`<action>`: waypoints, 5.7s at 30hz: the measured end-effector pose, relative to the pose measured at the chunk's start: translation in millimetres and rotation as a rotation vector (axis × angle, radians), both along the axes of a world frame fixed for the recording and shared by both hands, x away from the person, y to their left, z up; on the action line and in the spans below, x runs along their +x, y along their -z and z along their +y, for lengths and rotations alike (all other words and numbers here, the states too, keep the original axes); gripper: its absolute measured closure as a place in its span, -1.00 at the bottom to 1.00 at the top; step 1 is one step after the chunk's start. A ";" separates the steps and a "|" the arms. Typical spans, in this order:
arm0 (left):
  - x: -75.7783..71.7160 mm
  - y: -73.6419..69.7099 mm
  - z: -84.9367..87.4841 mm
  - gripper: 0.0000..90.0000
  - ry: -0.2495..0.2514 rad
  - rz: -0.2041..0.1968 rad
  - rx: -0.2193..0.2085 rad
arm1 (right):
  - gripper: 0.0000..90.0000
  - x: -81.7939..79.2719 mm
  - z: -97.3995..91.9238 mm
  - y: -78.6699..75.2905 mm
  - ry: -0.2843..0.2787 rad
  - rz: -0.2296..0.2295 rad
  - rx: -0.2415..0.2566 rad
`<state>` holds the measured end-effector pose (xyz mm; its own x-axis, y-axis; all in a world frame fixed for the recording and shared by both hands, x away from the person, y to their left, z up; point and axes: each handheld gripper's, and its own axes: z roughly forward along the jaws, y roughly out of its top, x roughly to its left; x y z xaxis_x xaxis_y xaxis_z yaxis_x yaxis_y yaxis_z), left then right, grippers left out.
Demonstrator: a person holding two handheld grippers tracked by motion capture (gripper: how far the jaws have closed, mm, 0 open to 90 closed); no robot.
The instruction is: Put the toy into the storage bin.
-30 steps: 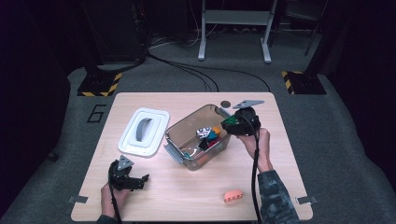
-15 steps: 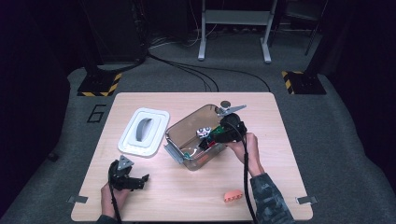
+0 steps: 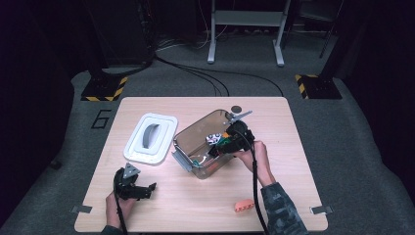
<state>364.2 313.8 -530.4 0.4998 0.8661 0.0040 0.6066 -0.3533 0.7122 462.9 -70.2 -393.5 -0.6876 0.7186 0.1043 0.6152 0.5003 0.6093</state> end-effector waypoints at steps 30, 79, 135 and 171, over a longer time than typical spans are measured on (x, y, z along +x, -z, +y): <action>-0.1 -0.1 0.0 -0.97 0.001 0.001 0.000 | -0.68 -35.4 -32.8 -24.2 0.038 -0.134 0.063; 0.0 0.1 -0.2 -0.97 -0.002 -0.002 -0.002 | -0.45 -130.8 -62.3 96.5 -0.120 0.095 -0.025; 0.1 0.6 -0.3 -0.97 -0.003 -0.009 -0.001 | 0.49 -86.8 -40.2 84.9 0.027 0.138 -0.148; 0.0 -0.2 0.2 -0.97 0.003 0.001 0.002 | 0.49 -73.5 -48.9 -10.4 0.100 -0.205 0.071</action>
<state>364.2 314.0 -530.2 0.5020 0.8648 0.0055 0.6062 -0.3564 0.7110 389.3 -119.1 -383.1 -0.6250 0.7803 0.0223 0.5192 0.3942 0.7583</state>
